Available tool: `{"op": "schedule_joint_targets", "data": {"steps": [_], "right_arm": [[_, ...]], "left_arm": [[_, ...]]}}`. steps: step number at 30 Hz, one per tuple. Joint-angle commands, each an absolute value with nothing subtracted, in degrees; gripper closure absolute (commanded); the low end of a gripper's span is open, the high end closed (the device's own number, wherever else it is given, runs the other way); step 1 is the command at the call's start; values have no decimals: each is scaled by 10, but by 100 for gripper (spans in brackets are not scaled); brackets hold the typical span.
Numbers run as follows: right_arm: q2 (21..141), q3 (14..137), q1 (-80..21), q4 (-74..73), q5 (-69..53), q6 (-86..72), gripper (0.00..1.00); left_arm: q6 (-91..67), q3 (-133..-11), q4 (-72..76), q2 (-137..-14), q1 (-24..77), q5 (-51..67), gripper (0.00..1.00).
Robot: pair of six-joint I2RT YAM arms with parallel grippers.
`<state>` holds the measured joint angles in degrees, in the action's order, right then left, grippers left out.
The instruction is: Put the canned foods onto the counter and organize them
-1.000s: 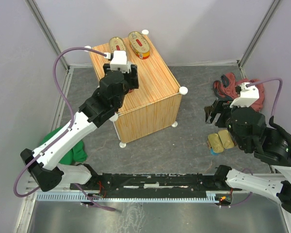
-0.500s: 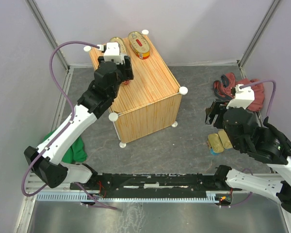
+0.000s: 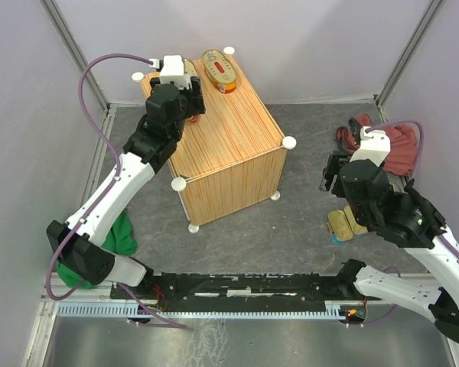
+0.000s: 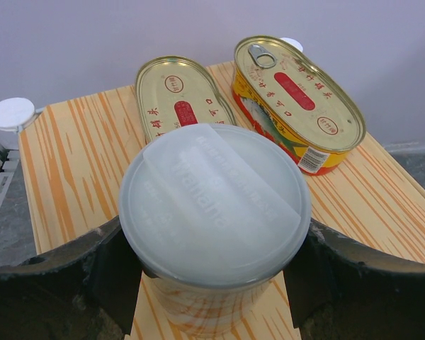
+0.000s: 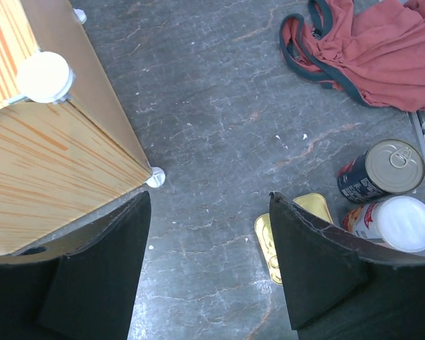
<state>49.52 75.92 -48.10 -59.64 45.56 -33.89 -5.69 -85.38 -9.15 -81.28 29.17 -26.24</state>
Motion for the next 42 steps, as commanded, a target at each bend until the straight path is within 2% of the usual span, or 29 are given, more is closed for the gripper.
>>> {"op": "schedule_joint_targets", "data": {"steps": [1,42], "right_arm": [[498,755,-449,-569,428,-323,24],[560,682,-152,-503,196,-280,19]], "left_arm": [[-37,-882,-85,-827,277,-262,36],[-93,-874,-97,-813,281,-134,40]]}}
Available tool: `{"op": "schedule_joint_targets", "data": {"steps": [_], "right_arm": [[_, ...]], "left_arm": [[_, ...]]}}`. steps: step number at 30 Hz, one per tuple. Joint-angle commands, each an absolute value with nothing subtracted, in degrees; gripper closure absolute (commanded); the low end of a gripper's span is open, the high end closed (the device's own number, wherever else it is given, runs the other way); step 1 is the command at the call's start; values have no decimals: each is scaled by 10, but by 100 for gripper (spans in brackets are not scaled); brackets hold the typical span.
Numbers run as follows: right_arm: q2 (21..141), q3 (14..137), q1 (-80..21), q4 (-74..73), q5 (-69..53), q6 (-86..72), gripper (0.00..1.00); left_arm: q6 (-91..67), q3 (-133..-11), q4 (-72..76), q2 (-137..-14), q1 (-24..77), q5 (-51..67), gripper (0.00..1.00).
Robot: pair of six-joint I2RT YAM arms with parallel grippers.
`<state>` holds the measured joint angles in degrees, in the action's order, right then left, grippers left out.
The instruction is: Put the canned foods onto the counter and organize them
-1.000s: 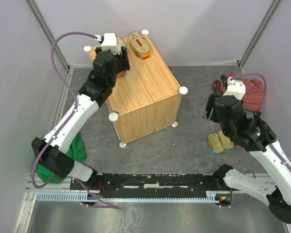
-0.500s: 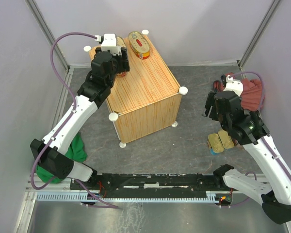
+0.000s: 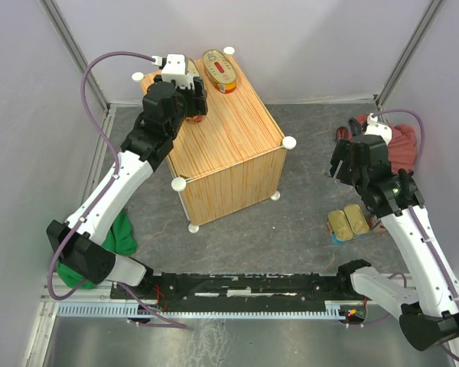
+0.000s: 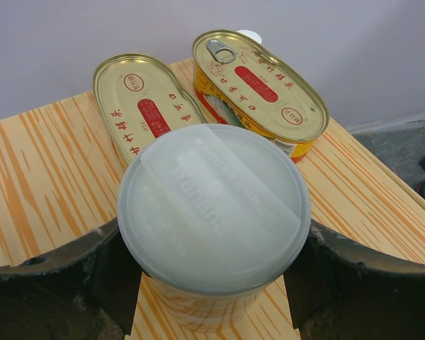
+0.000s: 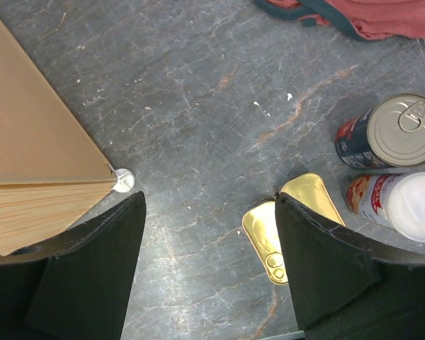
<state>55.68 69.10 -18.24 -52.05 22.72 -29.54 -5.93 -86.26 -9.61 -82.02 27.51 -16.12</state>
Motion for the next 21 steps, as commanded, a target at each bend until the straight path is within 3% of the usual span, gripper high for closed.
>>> {"op": "schedule_joint_targets", "data": {"steps": [1,14,21], "right_arm": [[562,678,-142,-504,187,-279,18],[569,628,-69,-514,151,-284,13],[579,615,-48,-513,160,-306,10]], "left_arm": [[-94,-875,-96,-814,282,-133,40],[-85,-873,-100,-829,289,-148,35],[-89,-868,-108,-836,290,-171,25]]}}
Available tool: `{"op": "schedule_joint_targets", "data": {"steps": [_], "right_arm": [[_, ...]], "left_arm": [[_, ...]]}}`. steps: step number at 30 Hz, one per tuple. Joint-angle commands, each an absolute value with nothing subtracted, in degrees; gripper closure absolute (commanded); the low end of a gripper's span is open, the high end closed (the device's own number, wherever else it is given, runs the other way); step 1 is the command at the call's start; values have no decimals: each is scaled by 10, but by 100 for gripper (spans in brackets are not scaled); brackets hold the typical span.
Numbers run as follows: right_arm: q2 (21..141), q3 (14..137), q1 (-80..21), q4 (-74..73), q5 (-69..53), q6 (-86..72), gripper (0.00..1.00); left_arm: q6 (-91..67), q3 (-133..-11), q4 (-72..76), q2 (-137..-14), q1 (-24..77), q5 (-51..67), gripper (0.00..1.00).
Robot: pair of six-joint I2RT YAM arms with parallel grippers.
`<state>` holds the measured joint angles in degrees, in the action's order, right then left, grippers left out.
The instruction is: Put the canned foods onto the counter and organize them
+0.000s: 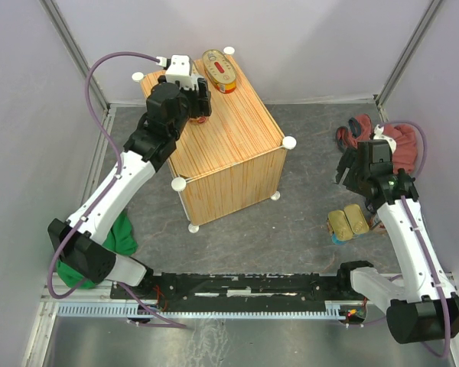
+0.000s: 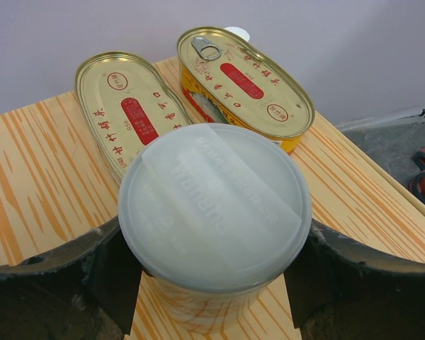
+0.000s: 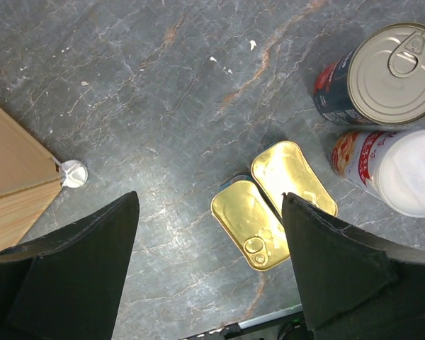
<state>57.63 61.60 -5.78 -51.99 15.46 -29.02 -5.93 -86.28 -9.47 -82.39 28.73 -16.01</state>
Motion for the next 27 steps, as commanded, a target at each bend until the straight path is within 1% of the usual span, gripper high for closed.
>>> {"op": "schedule_joint_targets", "data": {"steps": [1,6,9,20,23,27], "right_arm": [[579,615,-47,-511,160,-309,10],[585,617,-43,-508,165,-319,10],[584,618,-42,-508,166,-321,10],[576,613,-42,-504,168,-326,10],[576,612,-41,-505,174,-326,9],[575,611,-41,-505,181,-331,9]], "left_arm": [[-89,-867,-108,-837,289,-174,24],[-92,-866,-108,-847,289,-184,18],[-95,-867,-107,-851,289,-194,17],[-100,-862,-88,-858,291,-228,19],[-98,-865,-88,-854,295,-235,16],[-98,-872,-95,-845,299,-239,10]]}}
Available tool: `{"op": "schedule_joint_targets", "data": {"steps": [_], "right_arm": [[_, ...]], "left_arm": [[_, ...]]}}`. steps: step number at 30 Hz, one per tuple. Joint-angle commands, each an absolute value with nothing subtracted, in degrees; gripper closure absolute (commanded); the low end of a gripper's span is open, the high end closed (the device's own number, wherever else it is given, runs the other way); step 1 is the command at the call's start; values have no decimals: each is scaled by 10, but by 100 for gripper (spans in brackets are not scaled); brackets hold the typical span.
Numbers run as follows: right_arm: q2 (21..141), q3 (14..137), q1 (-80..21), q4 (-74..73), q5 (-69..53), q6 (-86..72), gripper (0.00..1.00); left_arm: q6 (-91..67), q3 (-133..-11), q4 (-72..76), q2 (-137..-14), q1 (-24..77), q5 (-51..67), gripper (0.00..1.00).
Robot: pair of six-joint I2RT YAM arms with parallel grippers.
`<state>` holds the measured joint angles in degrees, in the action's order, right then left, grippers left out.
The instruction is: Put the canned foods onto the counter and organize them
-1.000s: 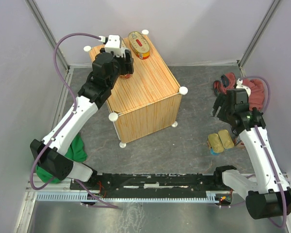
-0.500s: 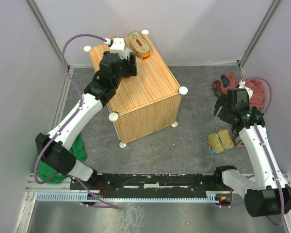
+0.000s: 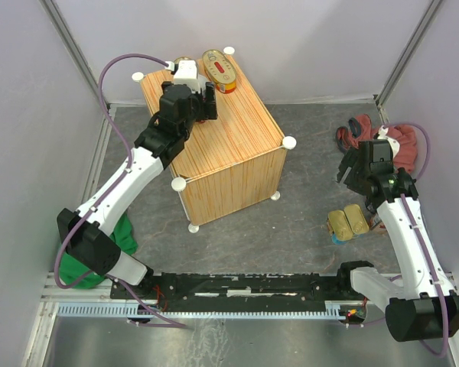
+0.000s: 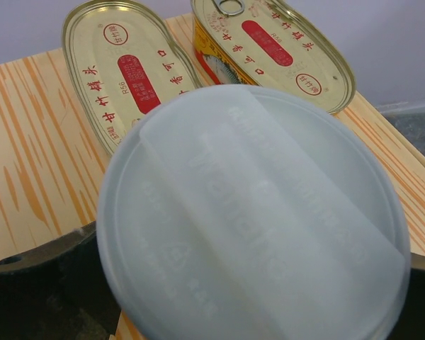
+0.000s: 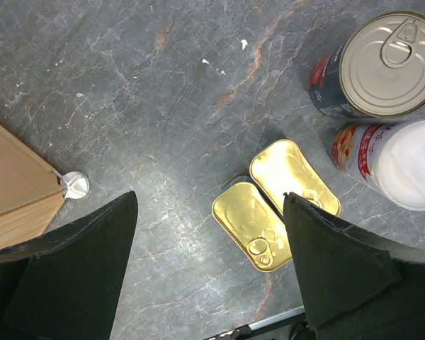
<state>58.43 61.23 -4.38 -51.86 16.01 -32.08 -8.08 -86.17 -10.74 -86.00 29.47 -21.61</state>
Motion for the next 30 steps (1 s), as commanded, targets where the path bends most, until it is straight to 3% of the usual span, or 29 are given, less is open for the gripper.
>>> {"op": "schedule_joint_targets", "data": {"steps": [1,15,30], "right_arm": [[576,611,-40,-505,182,-334,8],[575,645,-41,-520,209,-353,5],[533,616,-42,-540,275,-427,0]], "left_arm": [[-99,-875,-101,-844,299,-240,9],[-139,-886,-158,-790,310,-268,2],[-225,-901,-319,-726,364,-440,2]]}}
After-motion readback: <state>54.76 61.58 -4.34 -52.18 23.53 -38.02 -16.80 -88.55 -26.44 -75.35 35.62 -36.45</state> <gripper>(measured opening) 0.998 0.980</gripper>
